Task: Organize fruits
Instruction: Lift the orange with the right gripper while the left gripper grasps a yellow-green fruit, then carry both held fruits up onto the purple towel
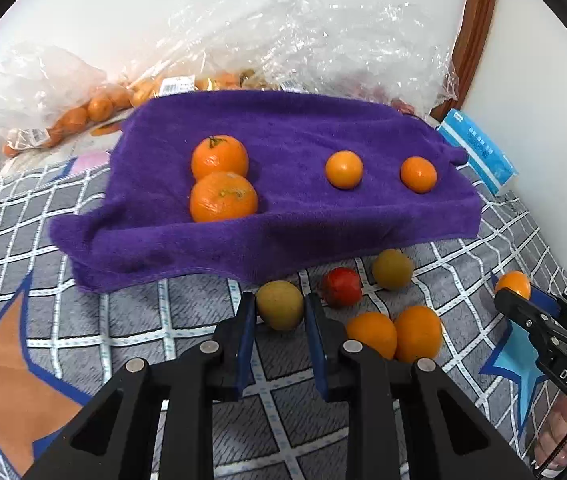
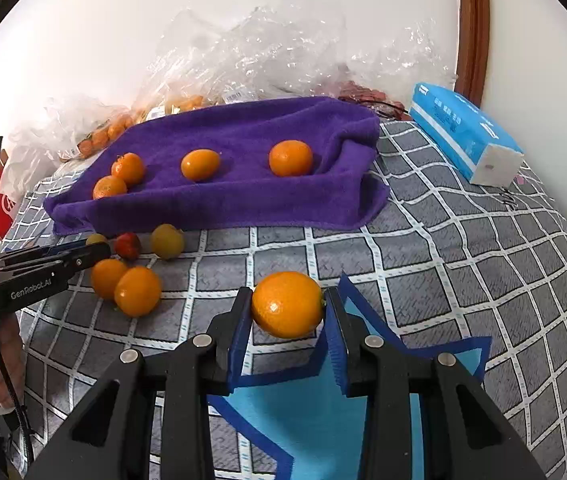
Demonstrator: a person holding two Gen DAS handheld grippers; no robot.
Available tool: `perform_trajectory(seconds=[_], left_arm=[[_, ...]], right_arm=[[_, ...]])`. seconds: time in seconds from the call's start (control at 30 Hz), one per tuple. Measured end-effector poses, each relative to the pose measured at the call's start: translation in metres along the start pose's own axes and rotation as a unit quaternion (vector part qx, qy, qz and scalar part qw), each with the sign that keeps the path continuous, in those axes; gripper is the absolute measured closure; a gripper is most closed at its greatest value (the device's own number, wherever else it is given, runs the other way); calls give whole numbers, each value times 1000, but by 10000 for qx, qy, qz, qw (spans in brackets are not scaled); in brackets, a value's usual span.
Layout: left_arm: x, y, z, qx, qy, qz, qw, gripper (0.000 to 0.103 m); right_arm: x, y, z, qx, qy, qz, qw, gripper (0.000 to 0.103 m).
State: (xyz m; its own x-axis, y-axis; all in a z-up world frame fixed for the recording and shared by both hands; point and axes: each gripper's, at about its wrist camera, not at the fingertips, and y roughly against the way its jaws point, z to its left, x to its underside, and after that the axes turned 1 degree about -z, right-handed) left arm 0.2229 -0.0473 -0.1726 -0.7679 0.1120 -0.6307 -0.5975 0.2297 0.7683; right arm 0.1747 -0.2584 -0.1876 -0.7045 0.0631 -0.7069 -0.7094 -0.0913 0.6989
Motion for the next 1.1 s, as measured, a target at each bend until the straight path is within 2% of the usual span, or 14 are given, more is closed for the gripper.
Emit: perform_trajectory(seconds=[0.57,0.87,1.1], left_arm=[[14,59,11,-92,274,-146,9995,79],[3,85,22,-145,396,-405,9983,79],[-13,101,28,-123,459,-639,9968,79]], right_arm=[[-9,42,29,-27,200,-285,9994,68],[-28,66,29,165,248,-538,9981,68],[-43,78,30,157,190,-623,9978,68]])
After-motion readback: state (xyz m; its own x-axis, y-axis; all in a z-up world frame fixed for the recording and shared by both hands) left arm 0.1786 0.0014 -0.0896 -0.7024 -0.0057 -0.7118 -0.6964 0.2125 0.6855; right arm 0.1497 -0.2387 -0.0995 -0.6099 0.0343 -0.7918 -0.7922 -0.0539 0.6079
